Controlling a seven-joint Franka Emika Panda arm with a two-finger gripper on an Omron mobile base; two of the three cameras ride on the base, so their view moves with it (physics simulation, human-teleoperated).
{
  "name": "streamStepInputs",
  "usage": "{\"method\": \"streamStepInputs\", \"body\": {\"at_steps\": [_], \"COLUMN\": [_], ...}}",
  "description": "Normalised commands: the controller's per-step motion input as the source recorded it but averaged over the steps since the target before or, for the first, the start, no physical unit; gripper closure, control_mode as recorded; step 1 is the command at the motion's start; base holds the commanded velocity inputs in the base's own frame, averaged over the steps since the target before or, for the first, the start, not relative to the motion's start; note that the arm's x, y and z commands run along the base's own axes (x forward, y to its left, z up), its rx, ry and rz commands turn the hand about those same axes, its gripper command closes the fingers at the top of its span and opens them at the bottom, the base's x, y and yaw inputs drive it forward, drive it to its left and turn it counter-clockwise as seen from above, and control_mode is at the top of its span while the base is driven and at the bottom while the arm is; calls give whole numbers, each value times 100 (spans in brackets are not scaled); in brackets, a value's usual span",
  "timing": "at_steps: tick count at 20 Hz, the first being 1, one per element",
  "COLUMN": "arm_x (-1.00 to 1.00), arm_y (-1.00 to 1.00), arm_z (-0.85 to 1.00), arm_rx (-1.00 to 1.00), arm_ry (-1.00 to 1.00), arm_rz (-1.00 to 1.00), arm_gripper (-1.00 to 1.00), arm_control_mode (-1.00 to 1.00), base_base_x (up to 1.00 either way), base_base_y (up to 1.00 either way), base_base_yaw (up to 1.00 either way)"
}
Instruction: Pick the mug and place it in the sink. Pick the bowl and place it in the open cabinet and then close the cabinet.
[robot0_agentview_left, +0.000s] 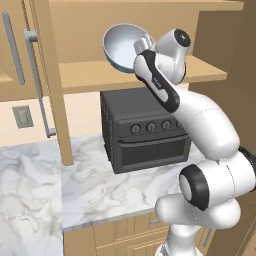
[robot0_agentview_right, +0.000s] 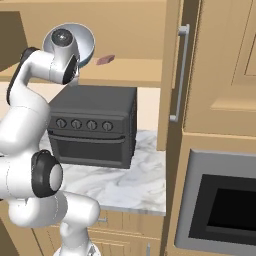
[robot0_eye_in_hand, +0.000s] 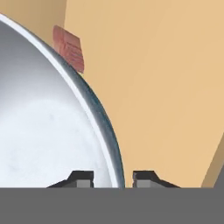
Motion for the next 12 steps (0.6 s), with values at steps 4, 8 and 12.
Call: {"method": "streamStepInputs", "body": {"at_steps": [4, 8, 12], "arm_x": [3, 0, 0], "arm_y": [0, 0, 0], "arm_z": [18, 24, 21], "arm_rx": [0, 0, 0], "arm_ry": [-2, -5, -5], "arm_rz": [0, 0, 0], "arm_gripper": [-100, -100, -100], "arm_control_mode": [-100, -100, -100], "base_base_x": [0, 0, 0], "base_base_y": [0, 0, 0], "base_base_yaw": [0, 0, 0]}}
